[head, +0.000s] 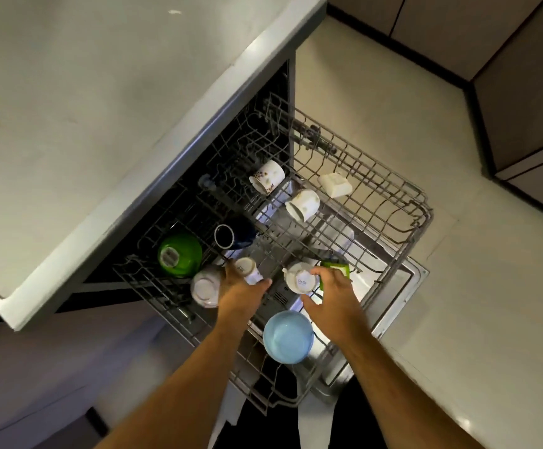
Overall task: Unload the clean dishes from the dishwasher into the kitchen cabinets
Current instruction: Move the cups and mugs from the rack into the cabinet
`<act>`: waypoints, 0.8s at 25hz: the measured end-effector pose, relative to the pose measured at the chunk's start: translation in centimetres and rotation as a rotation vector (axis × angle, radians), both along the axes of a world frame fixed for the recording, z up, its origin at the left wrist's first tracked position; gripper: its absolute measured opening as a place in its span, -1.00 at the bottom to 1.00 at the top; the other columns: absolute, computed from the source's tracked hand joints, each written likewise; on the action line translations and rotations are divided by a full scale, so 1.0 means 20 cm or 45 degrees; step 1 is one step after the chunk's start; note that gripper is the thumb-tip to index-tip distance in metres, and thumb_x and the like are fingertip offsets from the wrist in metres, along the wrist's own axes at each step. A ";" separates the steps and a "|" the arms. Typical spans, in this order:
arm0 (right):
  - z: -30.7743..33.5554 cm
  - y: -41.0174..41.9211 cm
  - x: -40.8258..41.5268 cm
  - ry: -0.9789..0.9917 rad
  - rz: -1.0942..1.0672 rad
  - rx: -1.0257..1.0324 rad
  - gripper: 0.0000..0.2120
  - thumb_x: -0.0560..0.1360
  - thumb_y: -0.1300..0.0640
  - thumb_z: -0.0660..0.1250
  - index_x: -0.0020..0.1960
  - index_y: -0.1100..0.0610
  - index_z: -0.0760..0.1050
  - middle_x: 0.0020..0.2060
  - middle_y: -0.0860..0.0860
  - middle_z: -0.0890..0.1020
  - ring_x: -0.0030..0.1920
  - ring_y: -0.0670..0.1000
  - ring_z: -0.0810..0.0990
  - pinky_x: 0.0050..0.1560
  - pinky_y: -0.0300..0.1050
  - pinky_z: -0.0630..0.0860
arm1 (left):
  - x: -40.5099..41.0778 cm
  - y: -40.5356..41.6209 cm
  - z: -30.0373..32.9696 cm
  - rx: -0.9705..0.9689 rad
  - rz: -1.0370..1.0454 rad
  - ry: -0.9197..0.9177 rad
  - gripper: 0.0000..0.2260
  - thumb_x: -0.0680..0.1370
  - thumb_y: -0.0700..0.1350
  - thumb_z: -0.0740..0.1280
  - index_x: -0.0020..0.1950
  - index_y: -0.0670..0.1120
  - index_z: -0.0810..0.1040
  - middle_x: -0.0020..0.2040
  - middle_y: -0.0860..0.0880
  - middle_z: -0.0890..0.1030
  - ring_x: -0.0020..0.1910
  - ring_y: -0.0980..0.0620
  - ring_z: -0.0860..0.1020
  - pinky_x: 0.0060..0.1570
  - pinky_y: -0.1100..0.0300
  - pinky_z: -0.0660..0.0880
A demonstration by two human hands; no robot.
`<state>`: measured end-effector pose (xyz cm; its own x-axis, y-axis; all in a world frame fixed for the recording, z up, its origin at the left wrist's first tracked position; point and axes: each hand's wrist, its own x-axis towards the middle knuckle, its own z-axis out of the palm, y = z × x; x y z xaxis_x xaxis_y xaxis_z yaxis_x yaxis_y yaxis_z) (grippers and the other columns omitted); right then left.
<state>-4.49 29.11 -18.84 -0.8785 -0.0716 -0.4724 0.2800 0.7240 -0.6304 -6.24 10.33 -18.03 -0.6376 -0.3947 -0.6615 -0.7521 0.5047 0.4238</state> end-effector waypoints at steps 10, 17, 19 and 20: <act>-0.18 -0.04 -0.08 0.082 0.633 0.426 -0.12 0.39 0.26 0.46 0.55 -0.04 0.08 0.56 0.14 0.11 0.48 0.21 0.25 0.40 0.07 0.40 | -0.07 0.01 -0.22 -0.186 0.135 -0.090 -0.18 0.48 0.13 0.43 0.52 -0.21 0.07 0.40 -0.22 0.37 0.33 -0.20 0.43 0.24 0.02 0.43; -0.25 -0.10 -0.15 0.065 0.607 0.438 -0.35 0.42 0.09 0.52 0.41 -0.01 0.30 0.29 0.09 0.43 0.20 0.13 0.54 0.20 -0.05 0.51 | 0.03 -0.05 -0.20 -0.030 0.408 0.141 -0.45 0.40 0.04 0.54 0.29 -0.08 0.43 0.13 -0.03 0.59 0.11 -0.03 0.56 0.04 0.25 0.40; -0.23 -0.11 -0.15 0.021 0.512 0.379 -0.41 0.42 0.07 0.53 0.34 0.02 0.32 0.23 0.07 0.43 0.16 0.12 0.57 0.08 -0.08 0.56 | 0.06 -0.09 -0.17 -0.026 0.370 0.221 -0.47 0.37 0.04 0.56 0.24 -0.05 0.45 0.04 0.05 0.58 -0.02 0.07 0.54 -0.05 0.33 0.40; -0.20 -0.12 -0.14 0.011 0.434 0.341 -0.40 0.39 0.06 0.54 0.32 0.01 0.32 0.22 0.07 0.41 0.14 0.12 0.55 0.05 -0.07 0.58 | 0.07 -0.10 -0.16 -0.009 0.371 0.266 -0.51 0.36 0.01 0.57 0.19 -0.04 0.47 -0.01 0.07 0.58 -0.08 0.09 0.53 -0.10 0.33 0.42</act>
<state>-7.28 26.71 -22.92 -0.8299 -0.2338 -0.5065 -0.0077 0.9127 -0.4087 -4.84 8.24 -21.20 -0.6189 -0.5841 -0.5252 -0.7622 0.2850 0.5812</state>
